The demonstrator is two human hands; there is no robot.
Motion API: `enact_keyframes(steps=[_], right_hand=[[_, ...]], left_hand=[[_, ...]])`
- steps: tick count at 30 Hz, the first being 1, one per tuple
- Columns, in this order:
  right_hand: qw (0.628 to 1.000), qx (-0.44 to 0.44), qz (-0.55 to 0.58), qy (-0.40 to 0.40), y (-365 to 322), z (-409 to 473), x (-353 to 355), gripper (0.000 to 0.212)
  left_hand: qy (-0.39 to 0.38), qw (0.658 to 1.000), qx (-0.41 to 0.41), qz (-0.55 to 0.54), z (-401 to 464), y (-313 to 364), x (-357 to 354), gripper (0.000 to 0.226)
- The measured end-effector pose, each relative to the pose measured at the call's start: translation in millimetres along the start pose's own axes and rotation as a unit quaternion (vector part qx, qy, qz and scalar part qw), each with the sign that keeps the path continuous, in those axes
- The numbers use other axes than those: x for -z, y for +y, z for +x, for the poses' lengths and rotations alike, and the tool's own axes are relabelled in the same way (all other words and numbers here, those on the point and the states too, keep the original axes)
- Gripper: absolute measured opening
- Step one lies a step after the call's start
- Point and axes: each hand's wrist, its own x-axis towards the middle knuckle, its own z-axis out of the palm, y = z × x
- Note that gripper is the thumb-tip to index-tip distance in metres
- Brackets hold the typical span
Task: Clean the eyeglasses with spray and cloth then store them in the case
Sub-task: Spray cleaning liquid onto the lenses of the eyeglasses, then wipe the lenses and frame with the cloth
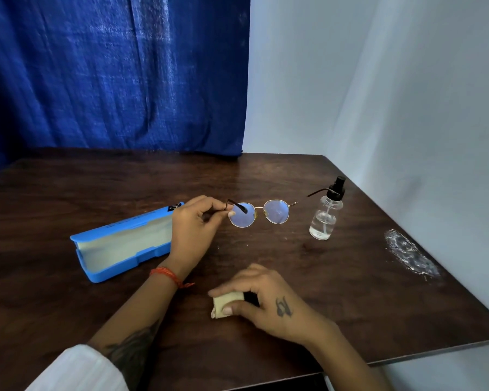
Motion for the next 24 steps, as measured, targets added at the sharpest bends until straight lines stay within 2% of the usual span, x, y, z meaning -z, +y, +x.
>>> enact_keyframes(steps=[2,4,6,8,10,12,15,21,24], right_hand=[[1.0,-0.009,0.018,0.014,-1.5,1.8,5.2,0.025],[0.994,-0.036,0.069,0.076,-1.0,6.7,14.7,0.026],[0.968,-0.077,0.103,0.214,1.2,14.6,27.2,0.028],[0.921,-0.104,0.104,0.36,3.4,25.0,41.1,0.028],[0.894,-0.09,0.044,0.438,7.1,36.7,50.0,0.022],[0.891,-0.058,-0.033,0.448,14.3,46.9,47.1,0.014],[0.892,-0.029,-0.135,0.431,25.8,53.8,29.4,0.015],[0.918,0.005,-0.195,0.345,28.4,49.7,19.1,0.031],[0.914,0.011,-0.213,0.344,27.3,47.3,18.5,0.04]], left_hand=[[-0.001,1.0,-0.002,0.003,0.2,-0.7,-0.3,0.013],[-0.001,1.0,-0.004,0.005,0.3,-0.6,-0.5,0.022],[-0.006,1.0,-0.003,0.004,0.0,0.1,-0.5,0.024],[-0.014,1.0,-0.004,0.008,-0.5,0.2,-0.6,0.023],[-0.022,1.0,-0.006,0.009,-0.6,0.1,-1.7,0.017],[-0.031,0.999,-0.002,0.01,-0.1,0.7,-2.8,0.01],[-0.039,0.999,0.0,0.013,-0.8,1.9,-3.3,0.012],[-0.037,0.999,0.011,0.002,-1.7,1.8,-4.8,0.023],[-0.027,0.999,0.038,-0.008,-2.2,3.8,-6.0,0.025]])
